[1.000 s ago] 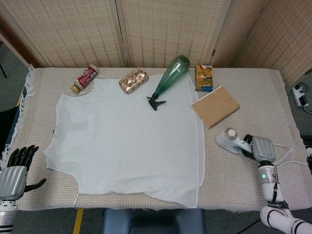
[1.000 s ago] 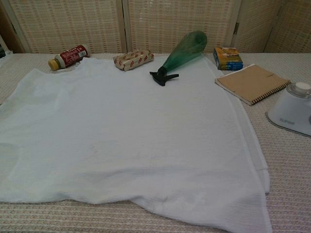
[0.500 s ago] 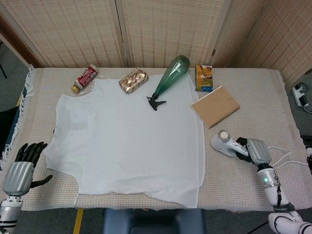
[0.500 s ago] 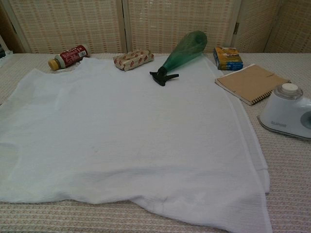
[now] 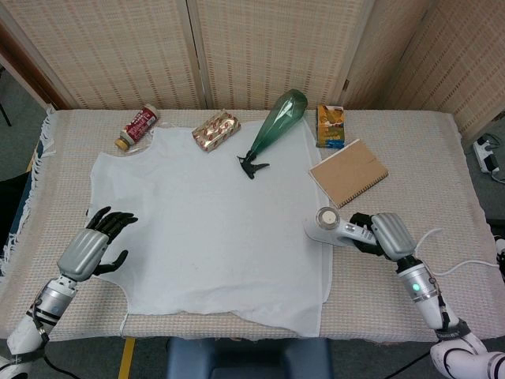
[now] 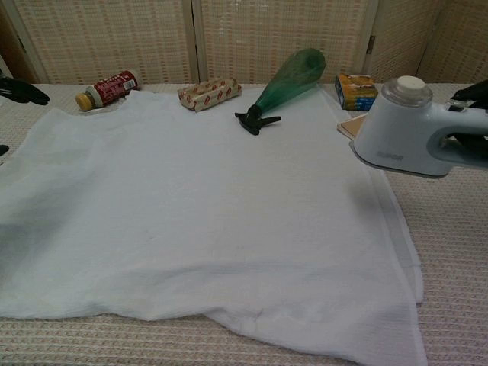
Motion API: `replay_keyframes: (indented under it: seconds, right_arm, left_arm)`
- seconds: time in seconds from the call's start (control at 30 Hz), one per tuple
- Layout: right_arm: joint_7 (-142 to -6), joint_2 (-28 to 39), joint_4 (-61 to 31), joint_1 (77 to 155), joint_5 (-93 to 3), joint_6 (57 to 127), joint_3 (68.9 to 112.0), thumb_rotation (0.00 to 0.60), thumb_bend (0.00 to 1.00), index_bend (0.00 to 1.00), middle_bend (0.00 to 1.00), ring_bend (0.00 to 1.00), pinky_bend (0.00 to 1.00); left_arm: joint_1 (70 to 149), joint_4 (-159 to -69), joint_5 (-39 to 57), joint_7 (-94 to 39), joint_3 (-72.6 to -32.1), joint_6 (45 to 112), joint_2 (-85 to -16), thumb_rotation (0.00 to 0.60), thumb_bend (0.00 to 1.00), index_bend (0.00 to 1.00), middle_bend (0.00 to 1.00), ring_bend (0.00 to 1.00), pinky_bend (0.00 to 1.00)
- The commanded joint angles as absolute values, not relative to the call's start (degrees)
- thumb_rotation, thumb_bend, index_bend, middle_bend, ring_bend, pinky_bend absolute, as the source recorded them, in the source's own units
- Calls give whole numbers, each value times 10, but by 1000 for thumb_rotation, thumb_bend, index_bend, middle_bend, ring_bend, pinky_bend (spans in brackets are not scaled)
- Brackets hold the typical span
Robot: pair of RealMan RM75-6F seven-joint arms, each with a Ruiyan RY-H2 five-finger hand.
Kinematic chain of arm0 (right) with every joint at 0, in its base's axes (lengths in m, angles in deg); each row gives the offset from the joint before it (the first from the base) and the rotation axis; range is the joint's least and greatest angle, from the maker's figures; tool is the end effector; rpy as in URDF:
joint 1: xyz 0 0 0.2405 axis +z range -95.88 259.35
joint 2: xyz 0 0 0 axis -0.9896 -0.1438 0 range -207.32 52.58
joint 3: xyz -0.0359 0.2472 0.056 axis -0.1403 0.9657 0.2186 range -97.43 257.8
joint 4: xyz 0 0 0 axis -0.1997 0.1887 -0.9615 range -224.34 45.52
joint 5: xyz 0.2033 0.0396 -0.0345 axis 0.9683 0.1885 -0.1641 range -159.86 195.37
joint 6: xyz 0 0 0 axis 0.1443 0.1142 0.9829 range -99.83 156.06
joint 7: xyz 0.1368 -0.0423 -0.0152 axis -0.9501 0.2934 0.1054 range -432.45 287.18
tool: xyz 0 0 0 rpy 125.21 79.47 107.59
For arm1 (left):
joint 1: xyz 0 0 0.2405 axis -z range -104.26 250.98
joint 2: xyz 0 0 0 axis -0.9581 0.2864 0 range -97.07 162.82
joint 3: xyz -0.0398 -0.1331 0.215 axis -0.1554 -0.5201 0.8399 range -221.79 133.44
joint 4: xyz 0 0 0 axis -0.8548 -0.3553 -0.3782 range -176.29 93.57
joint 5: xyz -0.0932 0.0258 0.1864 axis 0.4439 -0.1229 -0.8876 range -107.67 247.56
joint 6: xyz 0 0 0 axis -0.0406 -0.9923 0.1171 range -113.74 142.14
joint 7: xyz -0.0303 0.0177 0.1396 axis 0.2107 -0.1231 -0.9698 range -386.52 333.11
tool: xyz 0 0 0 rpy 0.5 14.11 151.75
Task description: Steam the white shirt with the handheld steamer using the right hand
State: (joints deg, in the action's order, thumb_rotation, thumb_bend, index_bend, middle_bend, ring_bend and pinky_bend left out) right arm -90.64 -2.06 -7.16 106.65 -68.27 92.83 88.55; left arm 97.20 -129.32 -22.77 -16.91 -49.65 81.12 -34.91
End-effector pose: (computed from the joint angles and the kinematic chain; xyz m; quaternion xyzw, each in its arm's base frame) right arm -0.2506 -0.3011 0.0790 0.6378 -0.4616 0.4704 0.3986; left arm -0.2433 0.2793 0.1046 -0.7113 -0.3745 -0.4304 0.4106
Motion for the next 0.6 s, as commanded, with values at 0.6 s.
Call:
replay_keyframes:
  seconds: [0.6]
  right_arm:
    - [-782,134,-106,1229,-587,781,939,600,864,721,716,813,934]
  left_arm:
    - [1109,-1282,-17,-356,-483,556,-436,458,453,154,95,4,0]
